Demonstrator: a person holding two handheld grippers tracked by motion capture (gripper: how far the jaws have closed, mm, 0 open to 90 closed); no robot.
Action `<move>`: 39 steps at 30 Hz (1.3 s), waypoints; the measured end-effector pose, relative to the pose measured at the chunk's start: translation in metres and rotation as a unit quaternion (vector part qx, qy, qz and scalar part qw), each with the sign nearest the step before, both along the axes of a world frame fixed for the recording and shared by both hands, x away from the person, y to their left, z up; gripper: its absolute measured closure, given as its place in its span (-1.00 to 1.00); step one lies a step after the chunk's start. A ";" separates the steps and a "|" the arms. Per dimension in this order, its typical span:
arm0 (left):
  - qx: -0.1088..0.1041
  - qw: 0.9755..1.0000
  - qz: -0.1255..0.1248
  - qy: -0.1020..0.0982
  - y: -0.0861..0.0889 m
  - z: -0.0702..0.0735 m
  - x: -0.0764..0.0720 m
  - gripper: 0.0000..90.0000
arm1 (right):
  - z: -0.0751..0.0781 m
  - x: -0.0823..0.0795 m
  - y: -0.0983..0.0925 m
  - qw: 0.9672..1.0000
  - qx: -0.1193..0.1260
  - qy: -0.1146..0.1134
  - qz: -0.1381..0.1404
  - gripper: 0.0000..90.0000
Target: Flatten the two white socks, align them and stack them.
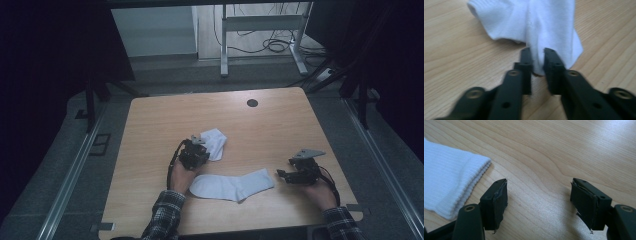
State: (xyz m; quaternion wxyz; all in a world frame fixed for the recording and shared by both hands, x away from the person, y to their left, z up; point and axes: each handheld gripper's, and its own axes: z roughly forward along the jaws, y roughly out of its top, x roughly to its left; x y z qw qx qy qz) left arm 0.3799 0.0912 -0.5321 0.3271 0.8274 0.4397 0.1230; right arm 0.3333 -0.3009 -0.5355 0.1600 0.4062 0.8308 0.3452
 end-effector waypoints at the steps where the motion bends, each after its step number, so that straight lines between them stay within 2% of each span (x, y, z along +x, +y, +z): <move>1: 0.004 1.000 -0.002 0.000 -0.001 0.001 0.000 0.91 | 0.000 0.000 0.000 1.000 -0.001 -0.001 0.001 -0.33; 3: 0.004 1.000 -0.003 -0.003 -0.001 0.004 -0.001 0.92 | 0.000 0.000 0.001 1.000 -0.001 -0.002 0.001 -0.34; 6: -0.017 1.000 -0.004 -0.014 -0.001 0.018 -0.003 0.92 | -0.001 0.000 0.001 1.000 -0.001 -0.003 0.001 -0.34; 8: -0.021 1.000 -0.006 -0.018 -0.001 0.022 -0.003 0.92 | -0.001 0.000 0.001 1.000 -0.001 -0.003 0.002 -0.34; 9: -0.026 0.999 -0.009 -0.027 -0.003 0.032 -0.004 0.92 | -0.001 0.000 0.001 1.000 -0.001 -0.004 0.002 -0.35; 12: -0.036 0.998 -0.017 -0.040 -0.008 0.047 -0.005 0.92 | -0.001 0.000 0.001 1.000 -0.001 -0.004 0.003 -0.36; 15: -0.041 0.997 -0.024 -0.055 -0.014 0.062 -0.006 0.92 | -0.001 0.000 0.001 1.000 -0.002 -0.006 0.004 -0.37; 16: -0.041 0.997 -0.024 -0.055 -0.014 0.062 -0.006 0.92 | -0.001 0.000 0.001 1.000 -0.002 -0.006 0.004 -0.37; 17: -0.045 0.997 -0.027 -0.063 -0.017 0.071 -0.006 0.92 | -0.001 0.000 0.001 1.000 -0.002 -0.006 0.004 -0.37; 18: -0.045 0.997 -0.027 -0.063 -0.017 0.071 -0.006 0.92 | -0.001 0.000 0.001 1.000 -0.002 -0.006 0.004 -0.37; 19: -0.046 0.996 -0.028 -0.071 -0.019 0.079 -0.006 0.92 | -0.001 0.000 0.001 1.000 -0.002 -0.005 0.004 -0.37; 22: -0.051 0.995 -0.027 -0.080 -0.019 0.088 -0.006 0.92 | -0.001 0.000 0.001 1.000 -0.002 -0.005 0.004 -0.37; 23: -0.059 0.994 -0.025 -0.088 -0.017 0.096 -0.006 0.92 | -0.001 0.000 0.001 1.000 -0.002 -0.006 0.005 -0.37; 24: -0.059 0.994 -0.025 -0.088 -0.017 0.096 -0.006 0.92 | -0.001 0.000 0.001 1.000 -0.002 -0.005 0.005 -0.37; 25: -0.066 0.993 -0.024 -0.095 -0.014 0.105 -0.007 0.92 | -0.001 0.000 0.001 1.000 -0.001 -0.005 0.005 -0.37; 26: -0.066 0.993 -0.024 -0.095 -0.014 0.105 -0.007 0.92 | -0.001 0.000 0.001 1.000 -0.001 -0.005 0.006 -0.37; 27: -0.068 0.992 -0.022 -0.102 -0.011 0.113 -0.007 0.92 | -0.001 0.000 0.001 1.000 -0.001 -0.006 0.005 -0.37; 34: -0.078 0.990 -0.022 -0.113 -0.007 0.127 -0.012 0.92 | -0.001 0.000 0.002 1.000 -0.001 -0.006 0.004 -0.37; 39: -0.093 0.988 -0.045 -0.118 -0.020 0.135 -0.018 0.92 | -0.001 0.000 0.002 1.000 0.000 -0.005 0.004 -0.37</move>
